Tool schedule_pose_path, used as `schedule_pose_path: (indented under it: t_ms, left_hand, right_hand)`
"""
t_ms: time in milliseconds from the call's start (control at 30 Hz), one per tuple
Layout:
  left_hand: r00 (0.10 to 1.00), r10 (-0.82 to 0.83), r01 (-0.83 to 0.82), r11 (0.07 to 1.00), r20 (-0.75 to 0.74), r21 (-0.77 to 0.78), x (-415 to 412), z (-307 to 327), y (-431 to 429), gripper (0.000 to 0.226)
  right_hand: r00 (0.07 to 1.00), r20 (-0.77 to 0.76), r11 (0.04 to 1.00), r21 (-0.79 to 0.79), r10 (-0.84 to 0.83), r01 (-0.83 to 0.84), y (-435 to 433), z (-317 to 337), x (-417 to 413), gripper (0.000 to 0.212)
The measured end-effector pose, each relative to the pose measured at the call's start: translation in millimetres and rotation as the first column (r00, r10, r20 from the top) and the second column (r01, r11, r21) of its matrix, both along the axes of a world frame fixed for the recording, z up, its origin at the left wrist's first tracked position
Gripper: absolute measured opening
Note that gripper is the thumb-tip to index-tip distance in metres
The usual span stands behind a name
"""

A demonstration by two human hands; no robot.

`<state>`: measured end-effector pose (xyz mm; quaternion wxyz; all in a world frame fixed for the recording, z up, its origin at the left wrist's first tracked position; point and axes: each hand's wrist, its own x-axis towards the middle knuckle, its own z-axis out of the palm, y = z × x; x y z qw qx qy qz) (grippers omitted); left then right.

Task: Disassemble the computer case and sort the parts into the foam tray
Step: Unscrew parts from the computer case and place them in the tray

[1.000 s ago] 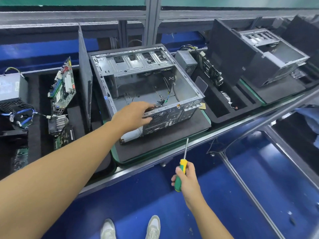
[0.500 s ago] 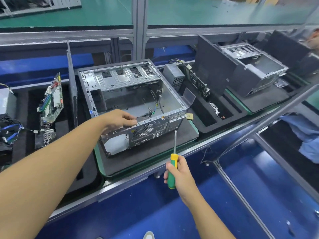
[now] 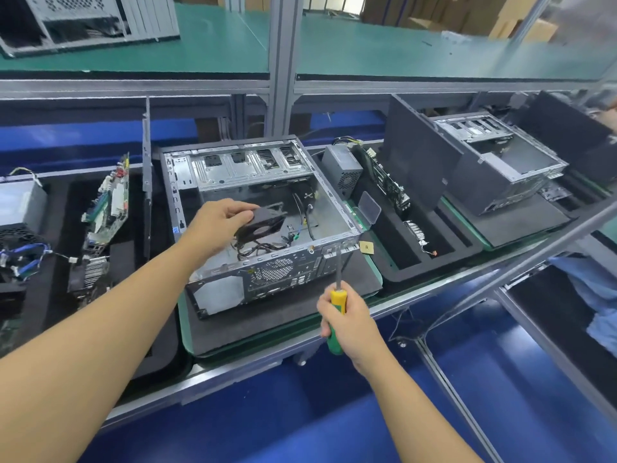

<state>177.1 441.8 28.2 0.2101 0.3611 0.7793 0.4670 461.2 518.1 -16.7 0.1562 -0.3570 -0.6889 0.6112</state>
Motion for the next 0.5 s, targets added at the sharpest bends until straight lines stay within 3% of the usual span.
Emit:
schedule_pose_path:
  t_ms: [133,233,333,433,500]
  left_hand:
    - [0.972,-0.204,0.202,0.979,-0.113,-0.03,1,35,-5,0.02]
    - [0.931,-0.302,0.303,0.953,-0.204,-0.026,3,52,-6,0.019]
    - [0.821,-0.376,0.407,0.913,-0.43,-0.022,11,60,-5,0.022]
    - [0.655,-0.407,0.51,0.86,-0.637,-0.025,21,61,-1,0.022]
    - [0.623,-0.395,0.527,0.85,-0.675,-0.011,26,57,2,0.024]
  right_hand:
    - [0.985,-0.146,0.996,-0.022,-0.093,0.091,16,41,-39,0.025]
    - [0.962,-0.173,0.941,-0.301,-0.21,0.152,23,69,-69,0.044]
    - [0.967,-0.078,0.825,-0.542,-0.242,0.162,24,88,-85,0.055]
    - [0.968,-0.07,0.822,-0.546,-0.24,0.164,24,92,-92,0.036]
    - [0.95,-0.072,0.803,-0.555,-0.304,0.215,28,91,-94,0.02]
